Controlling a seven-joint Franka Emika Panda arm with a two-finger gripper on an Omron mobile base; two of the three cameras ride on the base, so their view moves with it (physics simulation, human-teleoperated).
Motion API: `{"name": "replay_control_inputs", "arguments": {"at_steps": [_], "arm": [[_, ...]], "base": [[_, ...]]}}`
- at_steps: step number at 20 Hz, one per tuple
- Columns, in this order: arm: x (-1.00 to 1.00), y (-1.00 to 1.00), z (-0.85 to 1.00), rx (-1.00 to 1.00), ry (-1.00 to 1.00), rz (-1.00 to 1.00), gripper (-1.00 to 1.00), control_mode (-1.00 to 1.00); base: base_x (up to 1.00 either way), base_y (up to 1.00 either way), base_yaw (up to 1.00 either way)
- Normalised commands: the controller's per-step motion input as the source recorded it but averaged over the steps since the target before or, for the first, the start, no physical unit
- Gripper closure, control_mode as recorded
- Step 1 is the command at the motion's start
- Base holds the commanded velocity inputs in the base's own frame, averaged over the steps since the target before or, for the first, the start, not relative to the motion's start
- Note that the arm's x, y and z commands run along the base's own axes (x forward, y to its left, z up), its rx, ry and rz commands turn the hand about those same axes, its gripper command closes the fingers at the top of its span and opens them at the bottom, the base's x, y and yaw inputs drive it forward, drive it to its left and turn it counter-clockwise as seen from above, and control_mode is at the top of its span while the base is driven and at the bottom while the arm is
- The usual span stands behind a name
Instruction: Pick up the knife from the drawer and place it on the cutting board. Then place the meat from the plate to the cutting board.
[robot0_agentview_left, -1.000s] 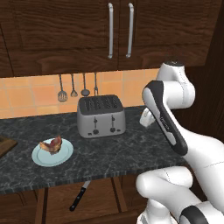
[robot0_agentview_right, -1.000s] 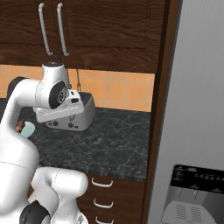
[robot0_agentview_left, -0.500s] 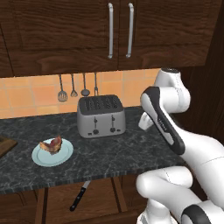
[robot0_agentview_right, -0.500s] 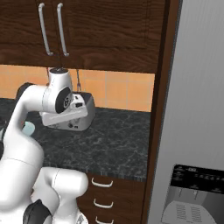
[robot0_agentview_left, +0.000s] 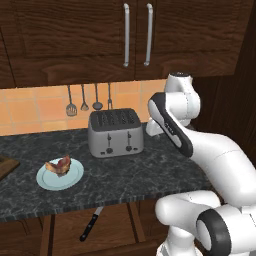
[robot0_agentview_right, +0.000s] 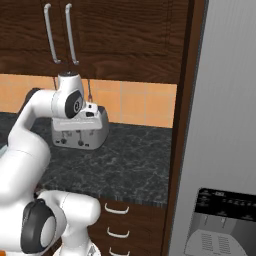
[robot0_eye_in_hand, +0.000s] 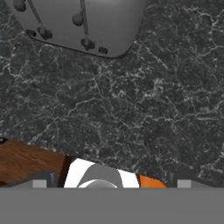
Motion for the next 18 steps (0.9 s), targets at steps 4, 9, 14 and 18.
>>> {"name": "replay_control_inputs", "arguments": {"at_steps": [4, 9, 14, 18], "arm": [[-0.11, 0.00, 0.00, 0.00, -0.01, 0.07, -1.00, 1.00], [0.00, 0.00, 0.00, 0.00, 0.00, 0.00, -1.00, 1.00], [0.00, 0.00, 0.00, 0.00, 0.00, 0.00, -1.00, 1.00], [0.00, 0.00, 0.00, 0.00, 0.00, 0.00, -1.00, 1.00]], "base": [[-0.03, 0.00, 0.12], [-0.38, -0.33, 0.74], [-0.55, -0.32, 0.80], [-0.34, -0.07, 0.91]]}}
